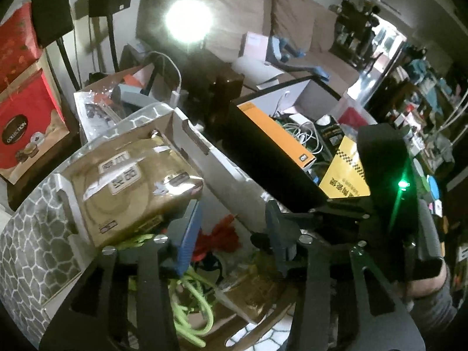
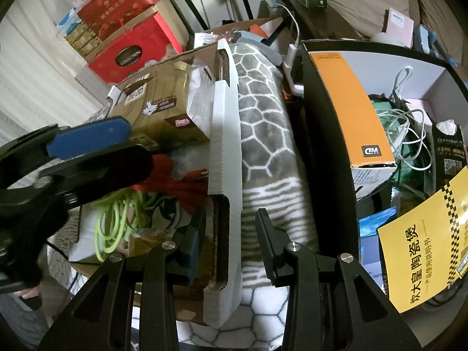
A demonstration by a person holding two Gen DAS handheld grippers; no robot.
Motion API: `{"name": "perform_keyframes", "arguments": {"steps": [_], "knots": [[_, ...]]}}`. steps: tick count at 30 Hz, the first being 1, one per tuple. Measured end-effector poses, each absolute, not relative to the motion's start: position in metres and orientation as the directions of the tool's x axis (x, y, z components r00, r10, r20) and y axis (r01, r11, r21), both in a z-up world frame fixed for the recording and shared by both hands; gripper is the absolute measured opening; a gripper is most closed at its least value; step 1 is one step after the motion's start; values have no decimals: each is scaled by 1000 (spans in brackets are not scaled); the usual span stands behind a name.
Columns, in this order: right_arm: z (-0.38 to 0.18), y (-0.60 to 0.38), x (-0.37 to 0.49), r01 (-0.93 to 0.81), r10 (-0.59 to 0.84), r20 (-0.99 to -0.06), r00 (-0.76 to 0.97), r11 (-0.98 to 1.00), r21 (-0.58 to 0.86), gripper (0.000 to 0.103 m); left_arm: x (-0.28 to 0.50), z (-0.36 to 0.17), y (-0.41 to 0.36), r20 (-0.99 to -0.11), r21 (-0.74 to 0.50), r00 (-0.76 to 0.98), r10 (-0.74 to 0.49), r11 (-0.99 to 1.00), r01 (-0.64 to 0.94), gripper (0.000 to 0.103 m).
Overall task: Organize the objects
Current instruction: 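Carry the red rubber bands into the cardboard box and release them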
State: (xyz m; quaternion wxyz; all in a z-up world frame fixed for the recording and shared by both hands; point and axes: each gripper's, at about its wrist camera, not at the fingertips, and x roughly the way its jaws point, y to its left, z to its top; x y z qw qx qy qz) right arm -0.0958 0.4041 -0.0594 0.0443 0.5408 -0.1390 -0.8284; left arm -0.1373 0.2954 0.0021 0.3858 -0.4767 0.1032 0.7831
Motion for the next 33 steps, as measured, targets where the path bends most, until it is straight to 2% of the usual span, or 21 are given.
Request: {"name": "perform_keyframes", "arguments": {"steps": [3,5,7,9,10,16,20,25,27,31,33], "knots": [[-60,404,-96,-76,-224,-884,-410,-957,278,36,-139,7,280,-826,-199,-267,496,-700,-686,49],[-60,403,-97,-76,-225,-884,-411,-957,279,36,-141,6,272,-837,-185,-272,474,-715,-675,49],[-61,401,-97,-74,-225,-884,-409,-958,278,36,-143,2,266,-854,-190,-250,456,-721,-666,44],[-61,400,-97,-73,-227,-883,-410,-957,280,36,-146,-4,263,-868,-210,-218,446,-728,-652,32],[-61,400,-97,-73,-227,-884,-409,-957,279,36,-147,-8,262,-872,-228,-197,448,-728,-647,30],[-60,397,-96,-70,-223,-887,-405,-959,274,36,-149,-27,272,-883,-282,-115,454,-711,-644,30],[-60,397,-96,-69,-224,-887,-405,-959,274,36,-148,-34,282,-892,-265,-117,437,-715,-647,33],[-61,395,-95,-67,-226,-889,-398,-959,274,36,-152,-35,289,-870,-310,-104,482,-698,-646,34],[-63,395,-95,-65,-227,-890,-396,-959,274,36,-150,-31,286,-872,-284,-130,472,-703,-652,37],[-63,394,-95,-60,-228,-890,-395,-960,273,36,-144,-17,268,-867,-236,-190,461,-715,-658,59],[-64,394,-95,-61,-230,-889,-396,-959,276,36,-142,-7,256,-861,-210,-226,456,-723,-658,59]]}}
